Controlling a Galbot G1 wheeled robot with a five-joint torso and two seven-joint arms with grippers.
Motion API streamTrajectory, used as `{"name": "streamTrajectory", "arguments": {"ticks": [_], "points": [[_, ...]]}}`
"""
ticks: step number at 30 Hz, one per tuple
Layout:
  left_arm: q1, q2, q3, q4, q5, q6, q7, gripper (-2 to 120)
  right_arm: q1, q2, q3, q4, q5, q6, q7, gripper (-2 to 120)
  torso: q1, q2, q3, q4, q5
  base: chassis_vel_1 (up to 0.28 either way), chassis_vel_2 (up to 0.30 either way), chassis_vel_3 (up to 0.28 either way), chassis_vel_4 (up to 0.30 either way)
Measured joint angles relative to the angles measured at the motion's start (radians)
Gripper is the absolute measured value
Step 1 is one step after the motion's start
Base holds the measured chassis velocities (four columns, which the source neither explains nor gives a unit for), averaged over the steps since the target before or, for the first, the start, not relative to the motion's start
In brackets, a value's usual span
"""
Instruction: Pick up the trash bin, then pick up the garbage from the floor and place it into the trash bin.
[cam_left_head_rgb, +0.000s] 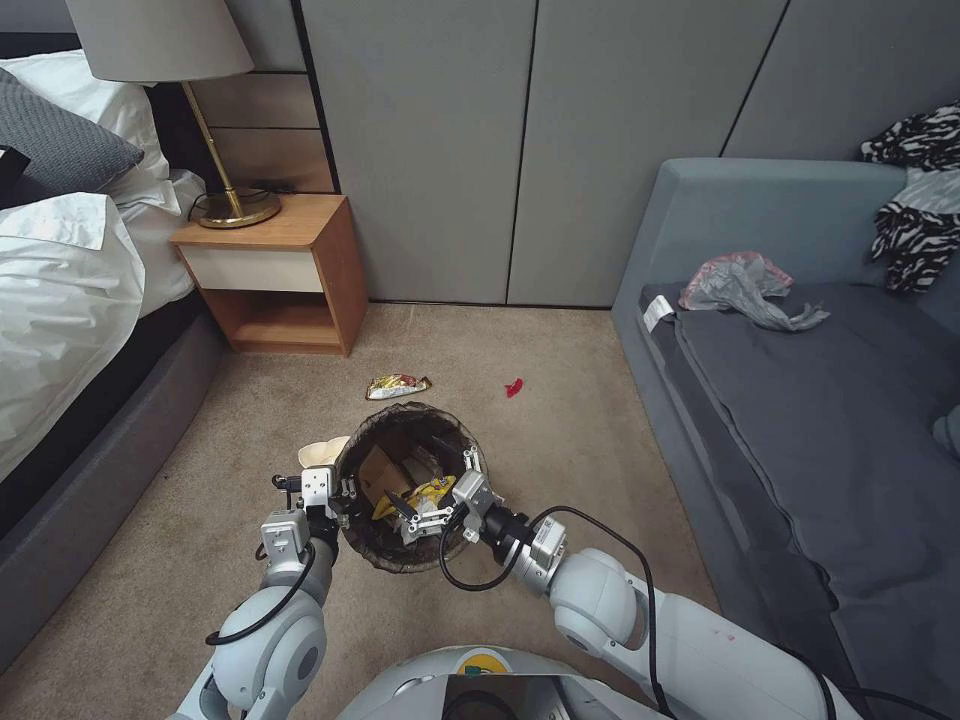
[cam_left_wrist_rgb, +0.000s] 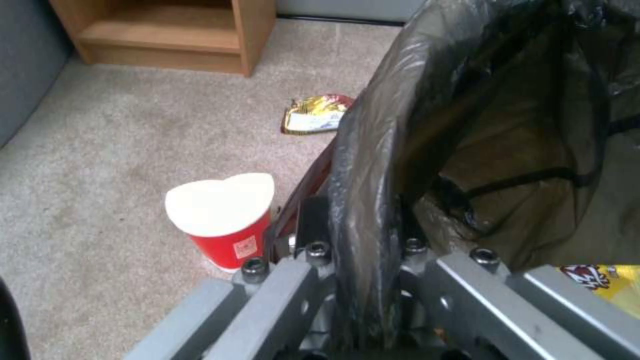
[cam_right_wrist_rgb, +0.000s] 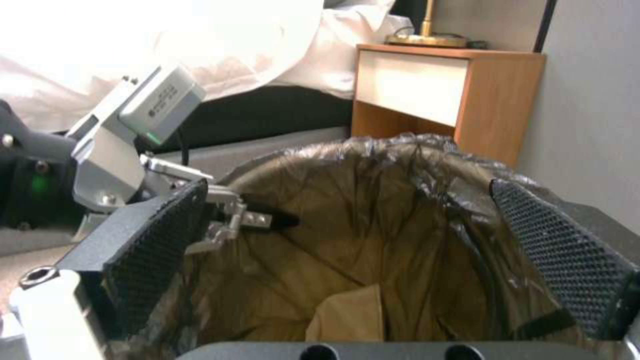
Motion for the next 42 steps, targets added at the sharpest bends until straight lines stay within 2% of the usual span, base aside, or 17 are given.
{"name": "streamTrajectory", "arguments": {"ticks": [4, 7, 10, 14, 17, 18, 21, 22, 25, 32, 42], "points": [[0.0, -0.002, -0.001, 0.0, 0.0, -0.001, 0.0, 0, -0.002, 0.001, 0.003, 0.009, 0.001, -0.001, 0.004, 100, 0.0, 0.0, 0.0, 0.0, 0.0001, 0.0, 0.0, 0.0, 0.0], [0.002, -0.006, -0.001, 0.0, 0.0, -0.003, -0.001, 0, -0.022, 0.001, 0.043, 0.042, 0.004, -0.001, 0.008, 100, 0.0, 0.0, 0.0, 0.0, 0.0001, 0.0, 0.0, 0.0, 0.0], [0.007, -0.009, -0.003, 0.0, 0.0, -0.006, -0.001, 0, -0.072, 0.003, 0.167, 0.107, 0.025, -0.026, 0.054, 100, 0.0, 0.0, 0.0, -0.0002, 0.0, 0.0, 0.0, 0.0, 0.0], [0.01, -0.01, -0.007, -0.001, 0.0, -0.009, -0.001, 0, -0.099, 0.003, 0.241, 0.136, 0.039, -0.043, 0.099, 100, 0.0, 0.0, 0.0, -0.0001, 0.0002, 0.0, 0.0, 0.0, 0.0], [0.011, -0.015, -0.015, -0.001, 0.002, -0.015, -0.001, 0, -0.16, 0.015, 0.375, 0.167, 0.045, -0.09, 0.17, 100, 0.0, 0.0, 0.0, 0.0, 0.0001, 0.0, 0.0, 0.0, 0.0], [0.011, -0.015, -0.015, -0.001, 0.002, -0.015, -0.001, 0, -0.16, 0.015, 0.375, 0.167, 0.045, -0.09, 0.17, 100, 0.0, 0.0, 0.0, 0.0, 0.0001, 0.0, 0.0, 0.0, 0.0], [0.014, -0.021, -0.021, -0.001, 0.001, -0.018, -0.001, 0, -0.222, 0.044, 0.491, 0.174, 0.034, -0.133, 0.222, 100, 0.0, 0.0, 0.0, 0.0, 0.0002, 0.0, 0.0, 0.0, 0.0], [0.014, -0.021, -0.021, -0.001, 0.001, -0.018, -0.001, 0, -0.222, 0.044, 0.491, 0.174, 0.034, -0.133, 0.222, 100, 0.0, 0.0, 0.0, 0.0, 0.0002, 0.0, 0.0, 0.0, 0.0], [0.016, -0.026, -0.027, 0.0, 0.003, -0.022, -0.001, 0, -0.286, 0.09, 0.61, 0.169, 0.016, -0.163, 0.26, 100, 0.0, 0.0, 0.0, -0.0001, 0.0002, 0.0, 0.0, 0.0, 0.0], [0.014, -0.028, -0.038, 0.009, 0.014, -0.03, -0.001, 0, -0.376, 0.156, 0.747, 0.131, -0.046, -0.166, 0.28, 100, 0.0, 0.0, 0.0, -0.0001, 0.0001, 0.0, 0.0, 0.0, 0.0], [0.015, -0.029, -0.042, 0.011, 0.016, -0.035, -0.001, 0, -0.44, 0.257, 0.812, 0.054, -0.119, -0.12, 0.288, 100, 0.0, 0.0, 0.0, 0.0, 0.0001, 0.0, 0.0, 0.0, 0.0]]}}
